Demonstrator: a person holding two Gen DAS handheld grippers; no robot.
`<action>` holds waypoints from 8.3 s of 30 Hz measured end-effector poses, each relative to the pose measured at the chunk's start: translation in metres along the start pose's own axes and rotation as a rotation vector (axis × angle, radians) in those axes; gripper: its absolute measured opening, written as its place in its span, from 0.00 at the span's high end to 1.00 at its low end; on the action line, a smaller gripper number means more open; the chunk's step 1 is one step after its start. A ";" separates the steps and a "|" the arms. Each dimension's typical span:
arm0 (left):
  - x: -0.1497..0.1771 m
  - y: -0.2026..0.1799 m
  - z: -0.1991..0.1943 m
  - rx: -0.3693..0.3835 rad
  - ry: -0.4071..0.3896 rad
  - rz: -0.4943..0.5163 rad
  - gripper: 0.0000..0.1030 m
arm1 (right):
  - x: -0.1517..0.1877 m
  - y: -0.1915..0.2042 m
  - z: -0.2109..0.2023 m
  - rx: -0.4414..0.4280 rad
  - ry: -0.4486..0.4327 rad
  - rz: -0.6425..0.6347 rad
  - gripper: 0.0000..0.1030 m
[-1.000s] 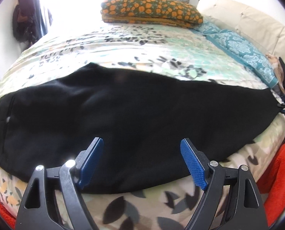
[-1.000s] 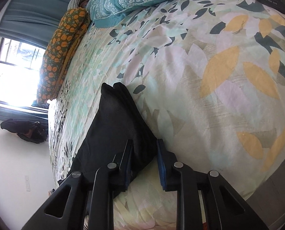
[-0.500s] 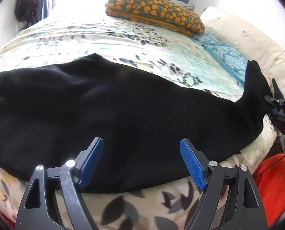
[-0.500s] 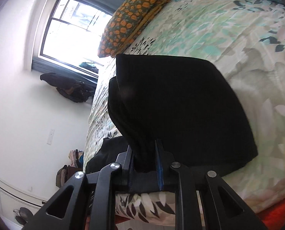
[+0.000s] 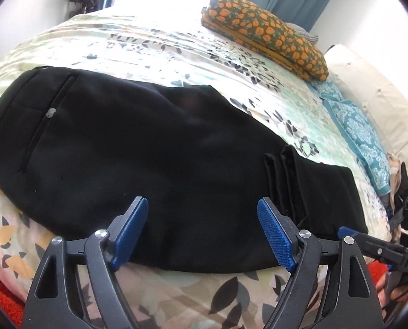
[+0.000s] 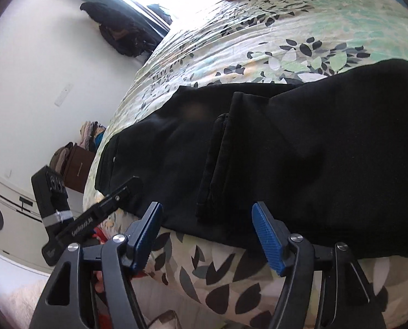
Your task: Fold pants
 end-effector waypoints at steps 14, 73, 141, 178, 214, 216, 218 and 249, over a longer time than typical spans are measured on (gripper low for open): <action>0.017 -0.139 0.058 0.091 0.141 0.306 0.59 | 0.026 -0.077 -0.101 0.266 -0.308 0.010 0.21; -0.001 -0.052 0.038 -0.044 0.180 0.114 0.49 | 0.033 -0.149 -0.039 0.543 -0.088 0.125 0.05; -0.059 -0.006 0.002 -0.024 0.060 0.066 0.27 | -0.012 -0.035 -0.052 0.322 -0.230 -0.146 0.15; -0.097 0.239 0.018 -0.080 0.188 -0.279 0.05 | 0.035 -0.029 -0.024 0.304 -0.113 -0.128 0.14; -0.103 0.229 0.011 -0.046 0.231 -0.264 0.48 | 0.032 -0.039 -0.030 0.297 -0.131 -0.074 0.14; -0.105 0.224 0.003 -0.059 0.214 -0.243 0.67 | 0.031 -0.041 -0.031 0.293 -0.132 -0.065 0.14; -0.108 0.218 -0.007 -0.050 0.186 -0.257 0.77 | 0.030 -0.041 -0.032 0.289 -0.138 -0.061 0.14; -0.041 -0.061 0.038 0.205 0.205 0.042 0.63 | -0.095 0.007 0.068 -0.487 0.000 0.425 0.11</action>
Point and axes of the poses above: each gripper's, at about its wrist camera, not at the fingertips, and z roughly the way its jaws point, y to its left, x to its underside, the point moved 4 cm from there along z, roughly the way its jaws point, and after that the axes turned 3 degrees about x, right-handed, at the moved point
